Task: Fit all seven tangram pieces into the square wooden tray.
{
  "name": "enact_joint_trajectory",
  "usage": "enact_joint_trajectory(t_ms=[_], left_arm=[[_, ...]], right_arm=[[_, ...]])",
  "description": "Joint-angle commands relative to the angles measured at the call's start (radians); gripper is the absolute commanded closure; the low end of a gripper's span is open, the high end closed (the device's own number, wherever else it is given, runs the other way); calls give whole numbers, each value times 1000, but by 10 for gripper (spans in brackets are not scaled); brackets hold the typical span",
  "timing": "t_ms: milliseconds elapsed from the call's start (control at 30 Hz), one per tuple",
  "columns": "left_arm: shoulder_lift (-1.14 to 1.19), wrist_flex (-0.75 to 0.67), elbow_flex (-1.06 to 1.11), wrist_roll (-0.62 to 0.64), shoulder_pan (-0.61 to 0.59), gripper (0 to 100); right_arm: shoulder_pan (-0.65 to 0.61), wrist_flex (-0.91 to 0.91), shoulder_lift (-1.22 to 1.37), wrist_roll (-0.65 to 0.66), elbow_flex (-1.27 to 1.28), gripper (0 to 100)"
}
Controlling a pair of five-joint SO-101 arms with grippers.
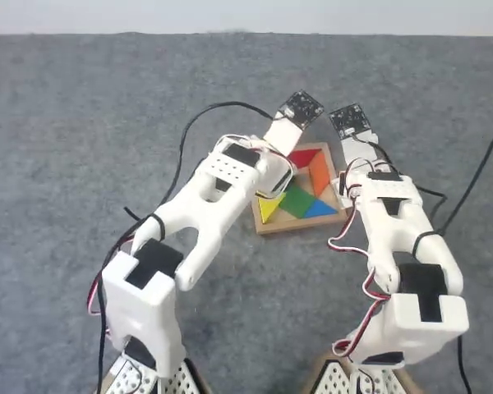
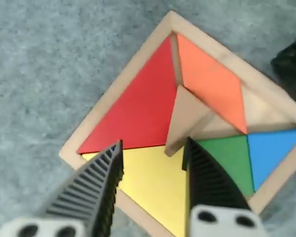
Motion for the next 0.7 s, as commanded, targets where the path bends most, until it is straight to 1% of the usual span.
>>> enact_joint_trajectory(t_ms=[0, 333, 467, 533, 600, 667], left_arm=[[-17, 8, -70, -8, -49, 836], [-14, 2, -96, -5, -86, 836], [-6, -69, -97, 34, -92, 835], [20, -86, -99, 32, -89, 835], [66, -58, -134, 32, -75, 835], [112, 26, -199, 31, -51, 836]], right_arm=[[5, 10, -1, -8, -49, 991], [5, 10, -1, -6, -49, 991], [5, 10, -1, -6, -49, 991], [5, 10, -1, -6, -49, 991], [5, 10, -1, -6, -49, 991], [5, 10, -1, -6, -49, 991]])
